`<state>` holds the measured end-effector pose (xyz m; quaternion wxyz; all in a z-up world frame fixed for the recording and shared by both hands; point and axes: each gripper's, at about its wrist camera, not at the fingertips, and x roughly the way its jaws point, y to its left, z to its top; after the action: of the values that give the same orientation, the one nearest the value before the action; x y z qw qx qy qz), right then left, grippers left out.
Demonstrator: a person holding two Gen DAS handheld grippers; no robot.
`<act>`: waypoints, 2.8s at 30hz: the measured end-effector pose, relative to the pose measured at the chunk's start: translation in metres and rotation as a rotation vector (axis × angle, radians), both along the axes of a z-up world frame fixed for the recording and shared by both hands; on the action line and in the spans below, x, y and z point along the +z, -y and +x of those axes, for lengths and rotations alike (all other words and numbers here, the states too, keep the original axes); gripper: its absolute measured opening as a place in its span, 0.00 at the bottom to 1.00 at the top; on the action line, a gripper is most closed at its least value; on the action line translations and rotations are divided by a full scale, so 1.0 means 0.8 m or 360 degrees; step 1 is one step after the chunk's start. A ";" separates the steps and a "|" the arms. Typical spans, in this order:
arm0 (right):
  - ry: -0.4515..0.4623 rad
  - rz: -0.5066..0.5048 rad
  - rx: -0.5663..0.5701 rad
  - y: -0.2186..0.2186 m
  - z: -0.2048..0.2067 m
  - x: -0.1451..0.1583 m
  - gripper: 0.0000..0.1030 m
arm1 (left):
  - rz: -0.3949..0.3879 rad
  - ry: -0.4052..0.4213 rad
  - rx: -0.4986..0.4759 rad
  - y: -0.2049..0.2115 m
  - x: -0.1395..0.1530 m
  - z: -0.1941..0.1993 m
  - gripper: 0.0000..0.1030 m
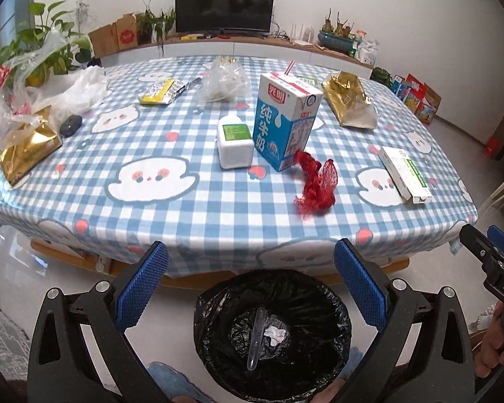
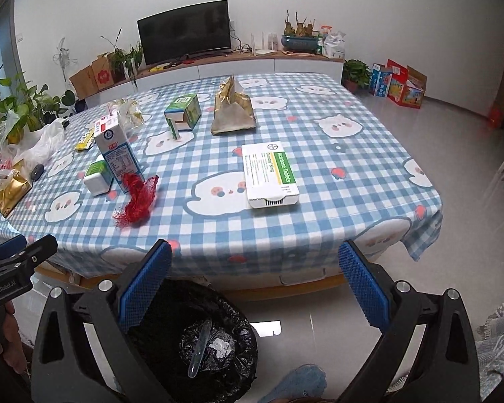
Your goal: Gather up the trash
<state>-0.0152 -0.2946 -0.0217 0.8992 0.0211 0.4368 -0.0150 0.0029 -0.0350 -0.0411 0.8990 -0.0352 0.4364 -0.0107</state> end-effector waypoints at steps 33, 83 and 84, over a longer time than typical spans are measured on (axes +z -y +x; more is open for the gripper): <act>-0.0247 -0.0030 0.0079 0.015 0.179 -0.078 0.89 | 0.0055 -0.0026 -0.0076 0.040 -0.002 0.205 0.94; -0.0297 0.0002 0.0044 0.015 0.188 -0.063 0.58 | -0.0012 0.0024 -0.0044 0.042 0.014 0.212 0.39; -0.0291 0.0003 0.0045 0.014 0.187 -0.060 0.58 | -0.0014 0.0028 -0.0047 0.042 0.017 0.210 0.39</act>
<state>0.1346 -0.3057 -0.0694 0.8556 0.0144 0.5174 -0.0037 0.1711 -0.0689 -0.0272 0.9024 -0.0326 0.4288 -0.0261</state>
